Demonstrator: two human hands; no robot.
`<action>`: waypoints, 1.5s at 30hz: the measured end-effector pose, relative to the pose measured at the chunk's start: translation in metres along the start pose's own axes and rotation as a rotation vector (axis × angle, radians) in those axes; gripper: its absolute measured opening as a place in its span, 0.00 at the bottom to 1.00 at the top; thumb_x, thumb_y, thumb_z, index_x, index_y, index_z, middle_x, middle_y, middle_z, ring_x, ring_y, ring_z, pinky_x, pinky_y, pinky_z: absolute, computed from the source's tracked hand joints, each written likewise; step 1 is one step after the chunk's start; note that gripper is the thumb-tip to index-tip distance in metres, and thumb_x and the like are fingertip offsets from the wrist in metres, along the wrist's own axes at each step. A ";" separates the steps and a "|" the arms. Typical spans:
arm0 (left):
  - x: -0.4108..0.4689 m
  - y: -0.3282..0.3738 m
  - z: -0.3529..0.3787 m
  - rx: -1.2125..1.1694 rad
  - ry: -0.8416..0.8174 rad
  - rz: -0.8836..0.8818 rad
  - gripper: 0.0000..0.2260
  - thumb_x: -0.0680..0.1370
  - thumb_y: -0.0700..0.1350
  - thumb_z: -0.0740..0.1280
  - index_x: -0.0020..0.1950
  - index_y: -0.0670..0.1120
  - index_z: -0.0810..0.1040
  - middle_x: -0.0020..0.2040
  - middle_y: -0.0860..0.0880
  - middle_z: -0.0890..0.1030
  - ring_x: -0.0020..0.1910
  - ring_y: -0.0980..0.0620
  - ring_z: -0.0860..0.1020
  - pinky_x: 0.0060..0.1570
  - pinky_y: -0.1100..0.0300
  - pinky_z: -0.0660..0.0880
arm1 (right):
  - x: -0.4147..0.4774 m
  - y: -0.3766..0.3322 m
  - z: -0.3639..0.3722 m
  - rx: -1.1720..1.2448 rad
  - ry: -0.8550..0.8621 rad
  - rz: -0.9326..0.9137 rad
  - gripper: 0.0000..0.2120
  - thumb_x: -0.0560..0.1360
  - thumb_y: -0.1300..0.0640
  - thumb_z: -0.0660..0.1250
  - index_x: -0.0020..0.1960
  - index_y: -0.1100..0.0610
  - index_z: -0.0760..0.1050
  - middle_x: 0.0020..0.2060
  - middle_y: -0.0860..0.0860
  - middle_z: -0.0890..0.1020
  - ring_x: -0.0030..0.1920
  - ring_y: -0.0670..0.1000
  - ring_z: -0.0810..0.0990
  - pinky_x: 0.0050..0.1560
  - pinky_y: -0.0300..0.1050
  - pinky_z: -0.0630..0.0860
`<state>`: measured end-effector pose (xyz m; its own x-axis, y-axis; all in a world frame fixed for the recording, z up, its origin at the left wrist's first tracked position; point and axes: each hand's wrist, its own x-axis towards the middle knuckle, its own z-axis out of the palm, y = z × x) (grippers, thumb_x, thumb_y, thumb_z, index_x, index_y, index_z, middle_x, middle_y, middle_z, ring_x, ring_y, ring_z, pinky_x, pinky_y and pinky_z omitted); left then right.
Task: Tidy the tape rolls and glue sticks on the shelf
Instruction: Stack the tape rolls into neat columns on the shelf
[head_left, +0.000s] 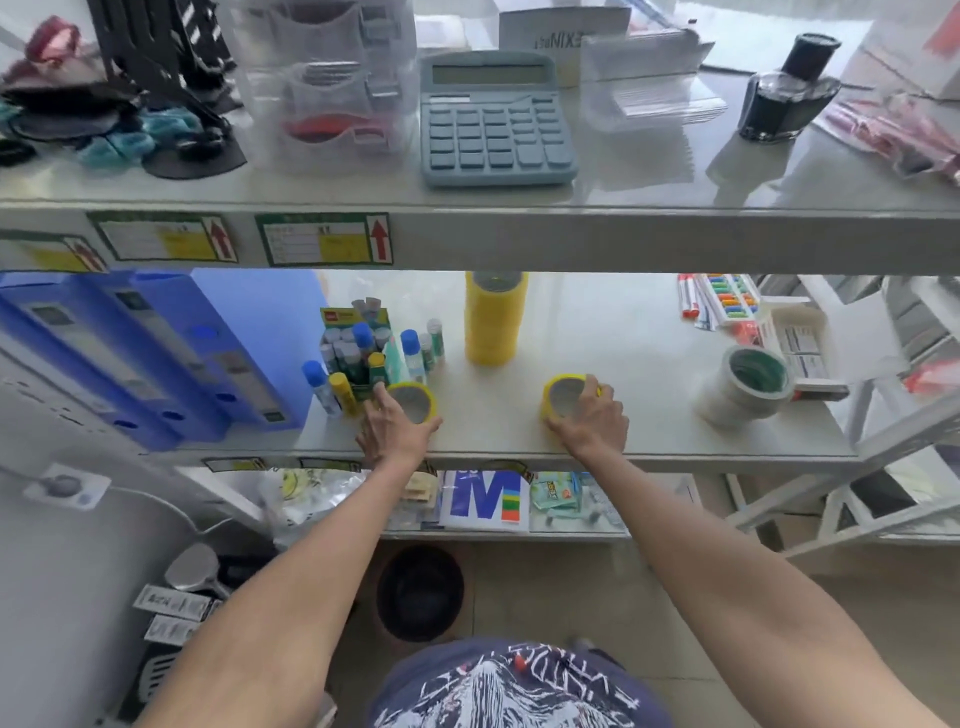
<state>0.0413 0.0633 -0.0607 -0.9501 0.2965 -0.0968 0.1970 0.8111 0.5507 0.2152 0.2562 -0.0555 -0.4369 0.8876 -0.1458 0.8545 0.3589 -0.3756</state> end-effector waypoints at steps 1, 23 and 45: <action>0.003 0.000 0.003 -0.027 0.006 -0.017 0.46 0.67 0.57 0.78 0.76 0.45 0.57 0.67 0.40 0.71 0.65 0.38 0.73 0.62 0.42 0.73 | 0.000 0.000 0.002 0.000 0.021 0.004 0.39 0.71 0.39 0.72 0.74 0.57 0.65 0.68 0.59 0.71 0.63 0.65 0.74 0.61 0.56 0.73; -0.091 0.213 0.112 -0.330 -0.247 0.491 0.36 0.64 0.53 0.80 0.67 0.46 0.69 0.60 0.45 0.77 0.58 0.45 0.75 0.60 0.50 0.73 | 0.063 0.112 -0.031 0.202 0.211 0.128 0.39 0.72 0.48 0.73 0.76 0.59 0.60 0.70 0.60 0.68 0.67 0.64 0.70 0.63 0.56 0.74; -0.105 0.268 0.167 -0.198 -0.372 0.542 0.41 0.65 0.54 0.78 0.73 0.49 0.63 0.65 0.46 0.70 0.62 0.46 0.71 0.62 0.56 0.71 | 0.034 0.162 -0.031 0.305 0.103 0.104 0.24 0.72 0.62 0.68 0.66 0.62 0.67 0.64 0.59 0.74 0.63 0.60 0.76 0.59 0.53 0.77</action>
<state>0.2338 0.3335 -0.0412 -0.5765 0.8167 -0.0237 0.5395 0.4022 0.7397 0.3475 0.3534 -0.0925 -0.3075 0.9451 -0.1104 0.7628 0.1755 -0.6224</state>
